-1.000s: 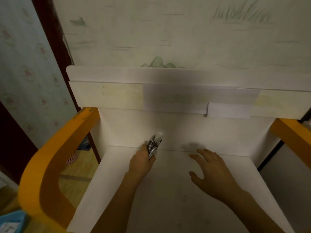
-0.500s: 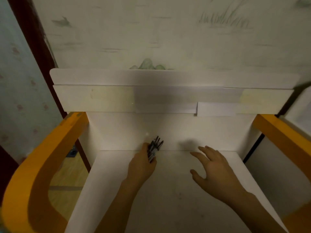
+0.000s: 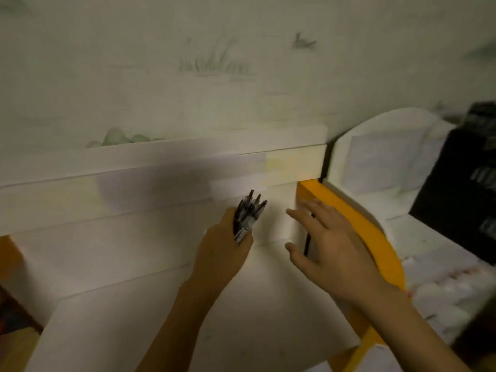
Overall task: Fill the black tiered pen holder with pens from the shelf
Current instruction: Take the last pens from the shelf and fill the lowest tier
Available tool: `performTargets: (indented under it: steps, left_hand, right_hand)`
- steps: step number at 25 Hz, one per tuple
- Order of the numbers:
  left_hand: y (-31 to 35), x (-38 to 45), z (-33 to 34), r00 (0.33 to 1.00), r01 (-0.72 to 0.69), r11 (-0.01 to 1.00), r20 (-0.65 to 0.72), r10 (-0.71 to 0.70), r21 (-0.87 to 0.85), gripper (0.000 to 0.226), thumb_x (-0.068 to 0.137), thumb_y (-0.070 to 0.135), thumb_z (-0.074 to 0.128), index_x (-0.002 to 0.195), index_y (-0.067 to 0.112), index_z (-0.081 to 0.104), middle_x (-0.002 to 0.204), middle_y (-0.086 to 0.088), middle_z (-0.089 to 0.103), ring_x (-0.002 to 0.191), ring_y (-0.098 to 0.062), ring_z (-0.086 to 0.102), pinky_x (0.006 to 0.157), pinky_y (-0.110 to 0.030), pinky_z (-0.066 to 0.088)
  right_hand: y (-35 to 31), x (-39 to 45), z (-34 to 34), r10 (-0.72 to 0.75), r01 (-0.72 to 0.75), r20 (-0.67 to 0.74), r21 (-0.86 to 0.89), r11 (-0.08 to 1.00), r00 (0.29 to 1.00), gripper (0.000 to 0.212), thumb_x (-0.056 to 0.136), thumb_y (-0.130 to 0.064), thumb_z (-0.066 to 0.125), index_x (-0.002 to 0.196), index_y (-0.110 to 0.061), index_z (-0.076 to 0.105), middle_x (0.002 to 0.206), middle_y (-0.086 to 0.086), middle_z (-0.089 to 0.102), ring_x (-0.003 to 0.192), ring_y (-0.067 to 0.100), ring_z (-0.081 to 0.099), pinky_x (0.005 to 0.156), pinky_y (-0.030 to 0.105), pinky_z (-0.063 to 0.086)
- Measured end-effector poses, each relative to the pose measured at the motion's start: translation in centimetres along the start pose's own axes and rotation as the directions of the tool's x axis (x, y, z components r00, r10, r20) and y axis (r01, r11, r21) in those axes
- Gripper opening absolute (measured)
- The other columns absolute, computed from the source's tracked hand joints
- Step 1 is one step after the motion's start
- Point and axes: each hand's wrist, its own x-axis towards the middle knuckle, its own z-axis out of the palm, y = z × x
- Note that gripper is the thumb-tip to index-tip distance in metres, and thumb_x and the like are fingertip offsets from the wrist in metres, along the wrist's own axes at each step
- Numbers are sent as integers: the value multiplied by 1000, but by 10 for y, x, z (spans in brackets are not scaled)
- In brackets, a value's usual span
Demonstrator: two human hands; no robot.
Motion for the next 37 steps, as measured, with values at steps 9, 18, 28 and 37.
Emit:
performTargets:
  steps: [9,18,28,37]
  left_hand:
    - [218,0,154,957,-272,942,49,287,-199,23,90,33,61,111,38,52,75,22,59,74,10,59,51,-6,43]
    - [369,-17,300,916,-351,893,94,390,-282,30,90,37,63,113,45,46,77,27,58,79,13,58,49,-7,46]
    - [412,39,458,904,-287,908,226,362,-305,32,91,34,60,122,32,51,88,12,65,73,-4,64,57,-19,53]
    - [425,91,557,899,-169,961,365,242,-221,38,91,34,61,126,34,47,90,10,67,75,-7,65,61,-22,54]
  right_hand:
    - [184,-99,-131,214,-228,-148,-85,970,965,62,91,-54,52,147,-34,35,158,-4,28,148,17,16,122,41,16]
    - [343,-178,-209,364,-388,-170,-130,913,915,63,90,-55,52,147,-37,33,158,-6,28,147,17,18,120,43,21]
    - [514,-168,-175,427,-449,-159,-137,883,890,63,87,-57,52,145,-37,36,155,-5,33,146,18,23,117,40,19]
    - [605,-107,-153,579,-331,-212,646,688,787,6,87,-31,69,91,-27,70,89,-15,69,88,3,64,76,16,52]
